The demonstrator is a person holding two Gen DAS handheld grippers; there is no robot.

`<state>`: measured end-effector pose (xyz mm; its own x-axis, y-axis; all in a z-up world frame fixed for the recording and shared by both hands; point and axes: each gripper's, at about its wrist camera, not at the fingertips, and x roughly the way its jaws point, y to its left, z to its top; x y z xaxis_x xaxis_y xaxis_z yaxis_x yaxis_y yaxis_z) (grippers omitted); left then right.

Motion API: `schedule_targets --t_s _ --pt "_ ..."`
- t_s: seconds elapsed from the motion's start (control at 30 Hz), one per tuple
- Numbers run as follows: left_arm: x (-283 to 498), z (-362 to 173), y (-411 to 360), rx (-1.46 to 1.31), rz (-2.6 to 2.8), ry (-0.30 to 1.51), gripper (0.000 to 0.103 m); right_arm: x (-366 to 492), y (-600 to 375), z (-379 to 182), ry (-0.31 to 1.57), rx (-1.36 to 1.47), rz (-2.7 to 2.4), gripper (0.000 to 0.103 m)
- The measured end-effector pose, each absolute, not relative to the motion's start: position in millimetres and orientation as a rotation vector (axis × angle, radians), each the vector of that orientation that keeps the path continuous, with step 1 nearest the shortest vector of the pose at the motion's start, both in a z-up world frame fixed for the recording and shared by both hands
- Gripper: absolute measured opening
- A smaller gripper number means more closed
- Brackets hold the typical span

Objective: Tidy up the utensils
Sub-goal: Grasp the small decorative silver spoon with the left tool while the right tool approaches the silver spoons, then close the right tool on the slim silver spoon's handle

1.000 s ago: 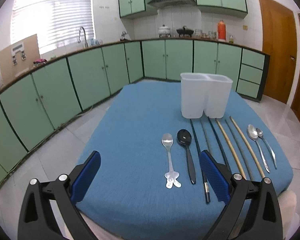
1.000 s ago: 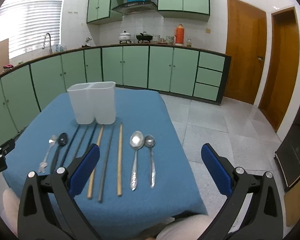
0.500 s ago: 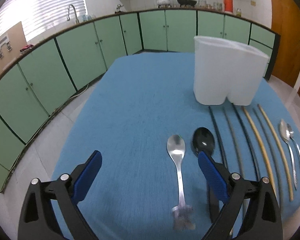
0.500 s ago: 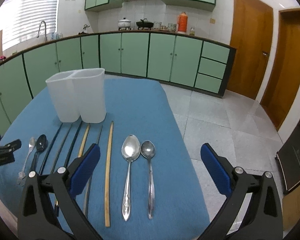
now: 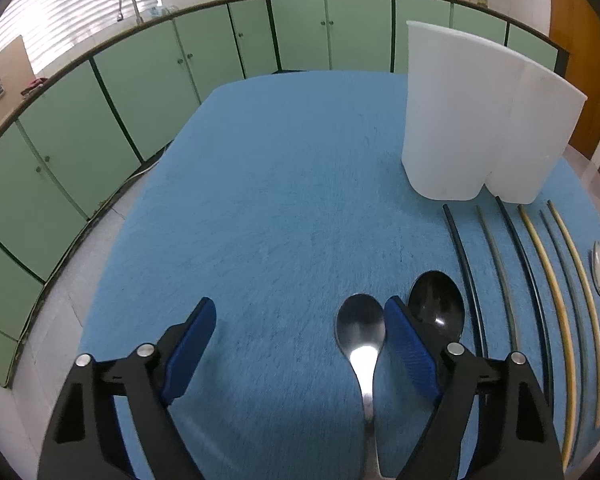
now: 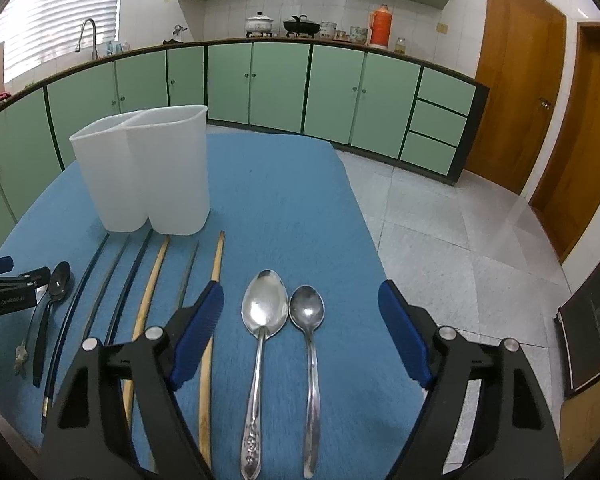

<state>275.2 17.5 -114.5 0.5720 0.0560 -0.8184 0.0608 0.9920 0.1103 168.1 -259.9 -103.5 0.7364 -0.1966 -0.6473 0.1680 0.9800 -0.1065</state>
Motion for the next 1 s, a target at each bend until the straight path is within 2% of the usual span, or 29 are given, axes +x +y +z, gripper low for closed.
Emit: schedule_targets --t_s 0.2,0.43,0.53,0.6,0.63,0.77,1.0 --pt "284 -118 15 0.121 -0.025 0.998 0.076 175 -263 -107 0.731 -0.042 -0.199 0.076" --pt "291 -122 27 0.042 -0.051 1.018 0.075 180 -266 -109 0.738 -0.053 -0.207 0.076" --pt "290 -121 26 0.047 -0.074 1.012 0.065 182 -266 -111 0.742 -0.057 -0.206 0.076" --pt "289 -120 23 0.045 -0.089 1.011 0.053 182 -267 -112 0.747 -0.06 -0.209 0.075" --pt "288 -120 21 0.044 -0.093 1.009 0.05 183 -267 -113 0.749 -0.062 -0.211 0.075" --pt "286 -119 22 0.022 -0.114 1.005 0.028 184 -270 -115 0.767 -0.068 -0.219 0.07" --pt "282 -118 25 -0.002 -0.124 0.993 0.026 188 -271 -121 0.797 -0.037 -0.162 0.061"
